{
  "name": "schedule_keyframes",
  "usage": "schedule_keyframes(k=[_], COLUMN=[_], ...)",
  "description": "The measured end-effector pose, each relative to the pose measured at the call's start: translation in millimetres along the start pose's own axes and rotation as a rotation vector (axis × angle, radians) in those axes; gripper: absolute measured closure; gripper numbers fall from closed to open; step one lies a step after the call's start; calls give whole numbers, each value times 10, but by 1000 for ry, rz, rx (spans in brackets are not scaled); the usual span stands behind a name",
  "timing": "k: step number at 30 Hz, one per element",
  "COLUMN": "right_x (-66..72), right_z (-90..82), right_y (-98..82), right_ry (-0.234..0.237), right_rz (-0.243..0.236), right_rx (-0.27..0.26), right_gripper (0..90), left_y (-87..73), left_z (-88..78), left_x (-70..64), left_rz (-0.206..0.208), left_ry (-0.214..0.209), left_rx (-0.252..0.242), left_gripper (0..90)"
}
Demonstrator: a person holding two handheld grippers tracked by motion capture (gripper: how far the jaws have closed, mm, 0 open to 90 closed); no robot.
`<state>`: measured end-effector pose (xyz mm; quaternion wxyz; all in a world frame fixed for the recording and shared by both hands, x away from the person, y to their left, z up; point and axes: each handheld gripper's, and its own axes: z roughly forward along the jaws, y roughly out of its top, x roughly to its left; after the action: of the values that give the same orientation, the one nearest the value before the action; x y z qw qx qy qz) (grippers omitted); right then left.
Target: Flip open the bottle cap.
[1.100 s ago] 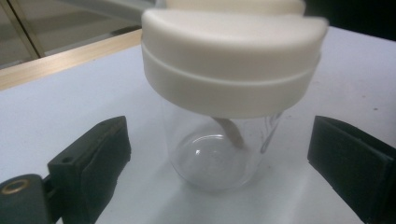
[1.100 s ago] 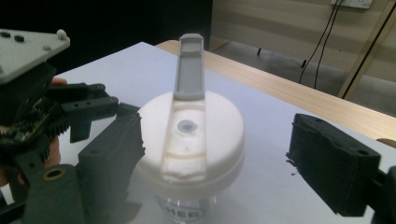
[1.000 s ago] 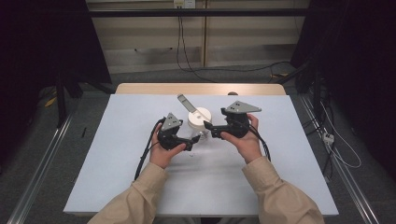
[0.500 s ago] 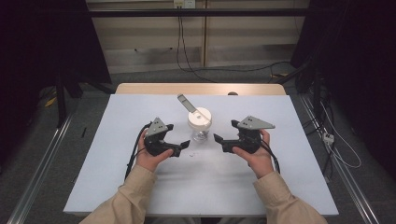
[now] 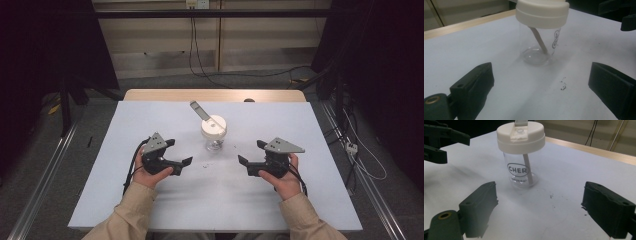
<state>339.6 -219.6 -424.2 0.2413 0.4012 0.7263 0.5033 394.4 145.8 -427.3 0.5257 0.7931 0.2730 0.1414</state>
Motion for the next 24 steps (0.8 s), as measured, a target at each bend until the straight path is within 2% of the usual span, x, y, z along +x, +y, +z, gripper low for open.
schedule_keyframes(k=[10,17,24], right_x=[-14,-28,-47], right_z=[-155,-265,-339], right_y=[-140,-208,-303], right_ry=[-12,-20,-29], right_rz=[2,4,4], right_rx=[2,-2,17], right_gripper=[122,122,122], left_y=[-111,-190,-269], left_z=[-231,-351,-474], left_x=[79,108,145], left_rz=[-26,-29,-39], left_ry=[21,31,36], left_rx=[0,13,22], left_gripper=[61,61,62])
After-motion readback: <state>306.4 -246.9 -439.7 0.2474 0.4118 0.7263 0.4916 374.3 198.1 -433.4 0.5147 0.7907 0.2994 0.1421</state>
